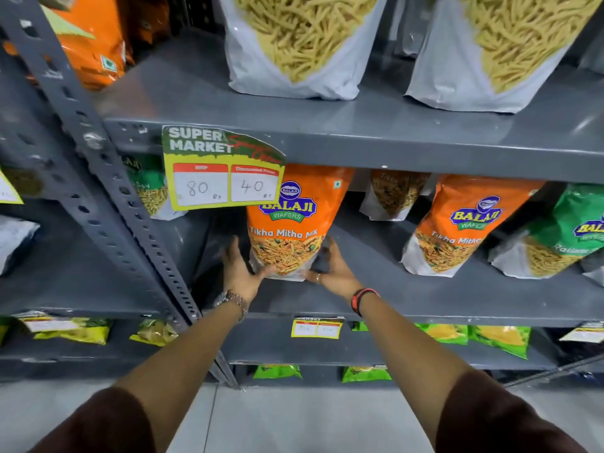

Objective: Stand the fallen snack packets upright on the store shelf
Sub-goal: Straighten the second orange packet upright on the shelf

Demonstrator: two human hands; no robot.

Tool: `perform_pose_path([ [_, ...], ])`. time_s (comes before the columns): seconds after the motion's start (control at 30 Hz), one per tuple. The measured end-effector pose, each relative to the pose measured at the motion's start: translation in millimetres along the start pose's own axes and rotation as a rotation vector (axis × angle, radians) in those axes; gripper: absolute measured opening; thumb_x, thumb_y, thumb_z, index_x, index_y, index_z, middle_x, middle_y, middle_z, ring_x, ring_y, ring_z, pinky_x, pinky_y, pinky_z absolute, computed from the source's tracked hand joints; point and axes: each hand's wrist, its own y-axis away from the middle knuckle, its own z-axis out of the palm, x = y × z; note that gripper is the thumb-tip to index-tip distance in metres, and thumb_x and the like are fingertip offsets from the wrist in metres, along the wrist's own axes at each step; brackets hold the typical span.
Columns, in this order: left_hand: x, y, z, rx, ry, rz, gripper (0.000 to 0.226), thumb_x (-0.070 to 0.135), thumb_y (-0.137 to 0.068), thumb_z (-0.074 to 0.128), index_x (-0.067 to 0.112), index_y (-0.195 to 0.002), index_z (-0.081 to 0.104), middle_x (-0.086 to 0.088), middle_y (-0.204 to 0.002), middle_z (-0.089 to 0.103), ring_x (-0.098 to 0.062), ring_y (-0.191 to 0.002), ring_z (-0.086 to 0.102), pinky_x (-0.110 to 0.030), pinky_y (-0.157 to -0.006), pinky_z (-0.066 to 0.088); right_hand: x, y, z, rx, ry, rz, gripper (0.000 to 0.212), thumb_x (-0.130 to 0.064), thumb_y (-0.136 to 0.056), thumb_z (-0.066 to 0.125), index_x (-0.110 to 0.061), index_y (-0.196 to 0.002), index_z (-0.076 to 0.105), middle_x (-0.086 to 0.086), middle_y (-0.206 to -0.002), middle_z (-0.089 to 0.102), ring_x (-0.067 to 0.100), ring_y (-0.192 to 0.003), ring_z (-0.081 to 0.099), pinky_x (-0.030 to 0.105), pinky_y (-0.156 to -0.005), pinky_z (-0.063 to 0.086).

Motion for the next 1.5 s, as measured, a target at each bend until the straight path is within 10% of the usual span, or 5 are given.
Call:
perform_pose_path([
  [0.37,23,73,103,0.118,0.006,0.187,0.041,0.016,-0.079,0.069,0.002,-0.114,0.053,-0.020,-0.125,0.052,-0.034,-0.118,0.048,-0.041,-0.098,0.043,110,86,-160,0.667,0.153,0.073,0.052,-0.027,-0.075,0.072,-0.016,-0.122,0.054,0.014,-0.123,0.060,0.032,-0.121,0.050,0.050,-0.102,0.042],
  [0.7,144,72,230,-0.353,0.126,0.136,0.090,0.022,-0.067,0.080,0.013,-0.142,0.030,0.010,-0.140,0.035,-0.008,-0.129,0.034,-0.026,-0.109,0.029,88,66,-296,0.305,-0.117,0.018,0.095,-0.003,-0.081,0.065,-0.021,-0.147,-0.001,0.020,-0.153,0.020,0.032,-0.141,0.027,0.047,-0.109,0.033],
  [0.97,172,63,255,-0.207,0.126,0.095,0.075,0.041,-0.052,0.085,0.016,-0.115,0.052,-0.007,-0.121,0.067,-0.026,-0.108,0.065,-0.041,-0.087,0.056,88,47,-295,0.197,-0.093,0.073,0.071,-0.003,-0.080,0.067,-0.011,-0.139,0.029,0.013,-0.139,0.045,0.027,-0.125,0.045,0.040,-0.094,0.045],
  [1.5,135,59,195,-0.195,0.137,0.081,0.073,0.037,-0.058,0.084,0.013,-0.118,0.052,-0.007,-0.124,0.065,-0.026,-0.111,0.063,-0.035,-0.087,0.054,82,47,-229,0.242,0.011,0.048,0.070,-0.022,-0.078,0.071,-0.019,-0.136,0.033,0.011,-0.140,0.049,0.029,-0.129,0.046,0.047,-0.103,0.042],
])
